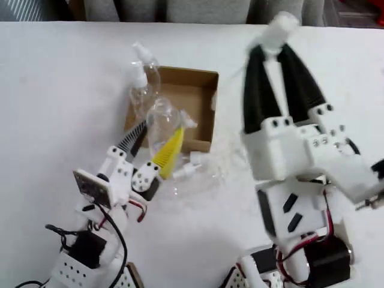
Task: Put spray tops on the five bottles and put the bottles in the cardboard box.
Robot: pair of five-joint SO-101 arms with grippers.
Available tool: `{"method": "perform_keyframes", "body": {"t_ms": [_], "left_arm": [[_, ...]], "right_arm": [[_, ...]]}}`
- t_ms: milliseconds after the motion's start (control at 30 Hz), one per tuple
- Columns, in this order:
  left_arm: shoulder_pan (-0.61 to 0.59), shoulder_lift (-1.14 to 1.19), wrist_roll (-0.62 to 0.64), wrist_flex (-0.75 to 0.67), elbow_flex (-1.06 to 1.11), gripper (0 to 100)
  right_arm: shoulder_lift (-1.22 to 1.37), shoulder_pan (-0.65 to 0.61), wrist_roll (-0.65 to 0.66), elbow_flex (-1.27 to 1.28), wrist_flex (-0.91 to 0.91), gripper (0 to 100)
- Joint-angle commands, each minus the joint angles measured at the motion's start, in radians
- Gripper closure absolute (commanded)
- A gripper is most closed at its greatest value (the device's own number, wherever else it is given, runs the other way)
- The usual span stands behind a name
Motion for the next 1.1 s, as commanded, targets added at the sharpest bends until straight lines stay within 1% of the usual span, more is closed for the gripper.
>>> {"method": "perform_keyframes", "body": {"t_ms": [0,100,167,233,300,400,700,1067], "left_arm": [[0.013,-0.064,0.005,-0.025,0.026,98],[0.013,-0.065,0.005,-0.023,0.032,98],[0.013,-0.065,0.005,-0.023,0.032,98],[0.012,-0.065,0.005,-0.023,0.032,98],[0.010,-0.065,0.005,-0.023,0.034,98],[0.010,-0.065,0.002,-0.023,0.051,98],[0.015,-0.065,-0.002,-0.031,0.068,98],[0.010,-0.065,-0.003,-0.031,0.066,98]], "right_arm": [[0.015,-0.119,0.106,-0.035,-0.065,98.1],[0.016,-0.228,0.215,-0.035,-0.067,98.1],[0.027,-0.283,0.247,-0.034,-0.067,98.1],[0.058,-0.312,0.252,-0.038,-0.068,98.2],[0.094,-0.314,0.252,-0.038,-0.070,98.2],[0.133,-0.314,0.247,-0.035,-0.119,98.2],[0.148,-0.314,0.252,-0.035,-0.180,98.2],[0.216,-0.311,0.247,-0.034,-0.182,98.2]]}}
